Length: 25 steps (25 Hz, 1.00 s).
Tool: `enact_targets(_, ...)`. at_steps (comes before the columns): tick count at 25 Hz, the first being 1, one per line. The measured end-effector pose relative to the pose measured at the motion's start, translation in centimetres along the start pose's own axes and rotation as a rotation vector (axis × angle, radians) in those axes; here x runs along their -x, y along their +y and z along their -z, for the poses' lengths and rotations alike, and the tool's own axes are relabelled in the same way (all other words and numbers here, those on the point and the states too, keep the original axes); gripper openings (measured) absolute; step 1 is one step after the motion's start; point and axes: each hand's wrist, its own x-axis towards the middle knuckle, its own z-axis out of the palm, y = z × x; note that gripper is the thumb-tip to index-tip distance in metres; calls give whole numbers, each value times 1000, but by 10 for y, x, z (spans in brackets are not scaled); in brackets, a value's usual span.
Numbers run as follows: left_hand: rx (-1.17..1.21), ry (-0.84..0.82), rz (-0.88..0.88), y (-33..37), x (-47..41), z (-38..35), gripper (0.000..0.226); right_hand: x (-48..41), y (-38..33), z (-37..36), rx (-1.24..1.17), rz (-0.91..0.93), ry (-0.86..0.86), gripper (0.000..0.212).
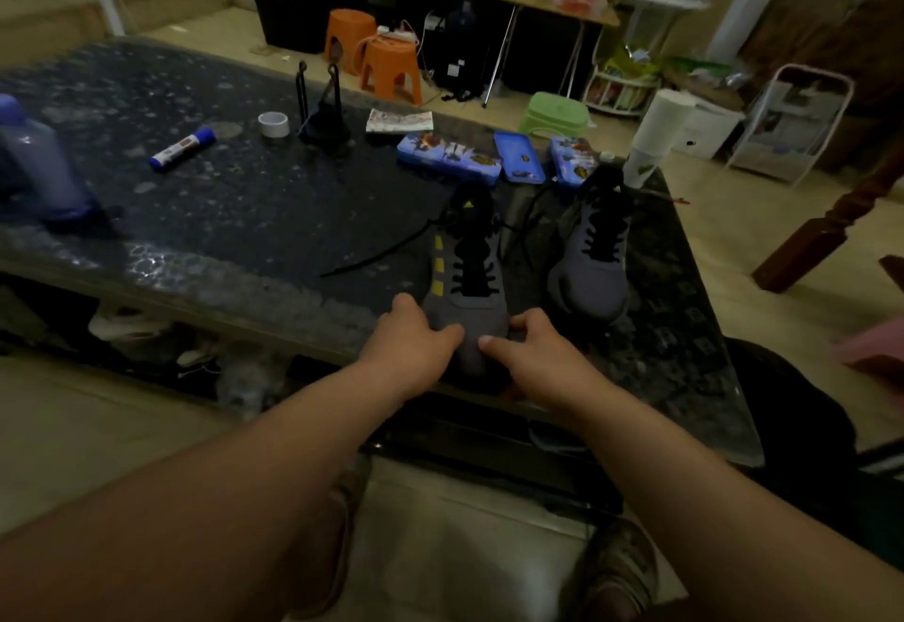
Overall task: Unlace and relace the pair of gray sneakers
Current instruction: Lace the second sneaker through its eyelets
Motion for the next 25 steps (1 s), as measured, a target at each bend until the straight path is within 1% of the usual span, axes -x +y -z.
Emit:
enact_targets(1, -66, 0, -47, -3, 4, 4, 41, 4, 5, 4, 81, 28, 12, 35)
enact_targets(3, -187, 50, -232, -2, 4, 13, 30, 2, 9, 15, 219, 135, 107, 25)
enact_targets(4, -217, 70, -337, 2, 0, 17, 25, -2, 8, 20, 219, 220, 155, 20)
enact_targets(6, -258, 53, -501, 12, -10, 21, 20, -13, 4, 26, 195, 415, 189, 15)
enact_targets(7, -278, 28, -557, 16, -15, 23, 20, -18, 0, 27, 213, 493, 191, 15)
enact_targets(9, -335, -9, -620, 22, -22, 26, 20, -27, -6, 28, 279, 568, 200, 11)
enact_targets(11, -360, -19, -648, 25, -25, 25, 19, -35, -10, 32, 379, 583, 178, 7)
enact_targets(13, -367, -8, -674, 24, -27, 22, 16, -38, -13, 35, 429, 569, 148, 6)
enact_targets(17, -377, -8, -738, 25, -30, 21, 9, -40, -8, 33, 338, 537, 107, 7)
enact_targets(19, -389, 8, -783, 23, -28, 22, 10, -39, -6, 31, 279, 522, 103, 8)
enact_targets(22, -461, 89, -806, 17, -26, 22, 13, -39, -5, 20, 219, 518, 150, 10)
enact_targets(25, -469, 147, -796, 14, -26, 24, 13, -37, -10, 6, 188, 508, 198, 13)
